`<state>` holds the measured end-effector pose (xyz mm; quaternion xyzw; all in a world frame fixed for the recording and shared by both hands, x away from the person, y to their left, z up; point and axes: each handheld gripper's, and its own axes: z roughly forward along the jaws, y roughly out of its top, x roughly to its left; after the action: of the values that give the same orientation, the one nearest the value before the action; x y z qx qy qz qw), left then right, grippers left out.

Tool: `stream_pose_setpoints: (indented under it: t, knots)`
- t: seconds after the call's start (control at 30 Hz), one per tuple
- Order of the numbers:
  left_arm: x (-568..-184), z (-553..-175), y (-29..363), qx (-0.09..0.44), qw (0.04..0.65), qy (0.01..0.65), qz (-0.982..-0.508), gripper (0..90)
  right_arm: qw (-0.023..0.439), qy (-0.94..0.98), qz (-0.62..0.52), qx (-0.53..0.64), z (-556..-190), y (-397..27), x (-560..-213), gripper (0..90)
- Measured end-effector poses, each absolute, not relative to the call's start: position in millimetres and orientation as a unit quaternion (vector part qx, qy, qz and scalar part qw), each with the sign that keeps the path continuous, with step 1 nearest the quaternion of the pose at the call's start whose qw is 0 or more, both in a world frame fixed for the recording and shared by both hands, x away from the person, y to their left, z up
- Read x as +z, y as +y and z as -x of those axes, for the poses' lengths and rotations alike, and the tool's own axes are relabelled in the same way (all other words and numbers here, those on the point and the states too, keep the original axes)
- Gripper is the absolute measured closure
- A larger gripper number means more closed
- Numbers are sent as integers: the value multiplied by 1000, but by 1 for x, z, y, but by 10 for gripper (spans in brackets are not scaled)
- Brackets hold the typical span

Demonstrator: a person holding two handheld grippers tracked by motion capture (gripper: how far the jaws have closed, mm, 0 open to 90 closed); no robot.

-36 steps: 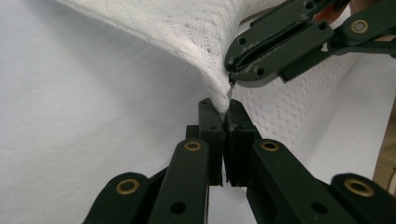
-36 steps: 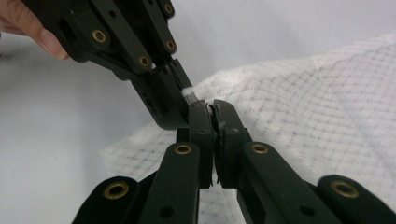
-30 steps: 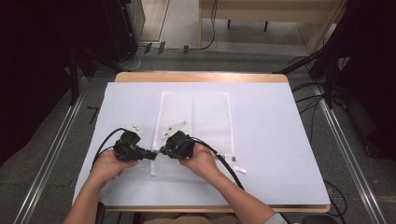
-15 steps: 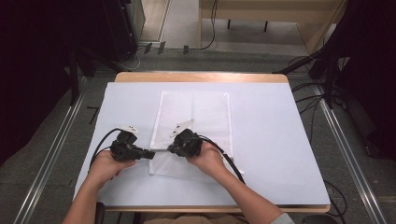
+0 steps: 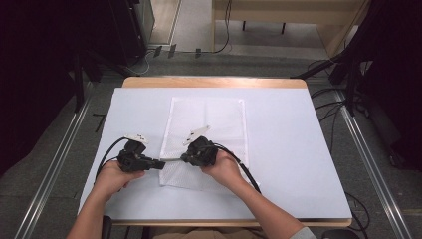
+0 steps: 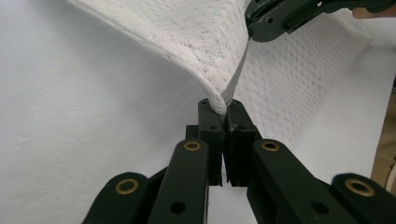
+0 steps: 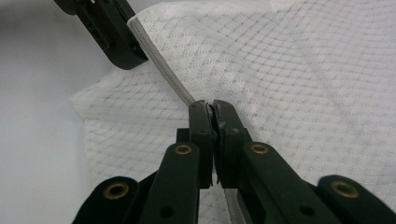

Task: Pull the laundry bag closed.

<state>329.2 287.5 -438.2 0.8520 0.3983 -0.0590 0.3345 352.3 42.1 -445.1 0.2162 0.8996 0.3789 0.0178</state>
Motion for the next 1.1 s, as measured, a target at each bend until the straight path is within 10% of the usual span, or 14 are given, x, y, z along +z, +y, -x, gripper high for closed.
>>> stream_pose_setpoints:
  t: [1.1]
  knots:
    - [-438, -326, 291, -69, 342, 392, -851, 880, 11, 899, -233, 371, -358, 14, -443, 891]
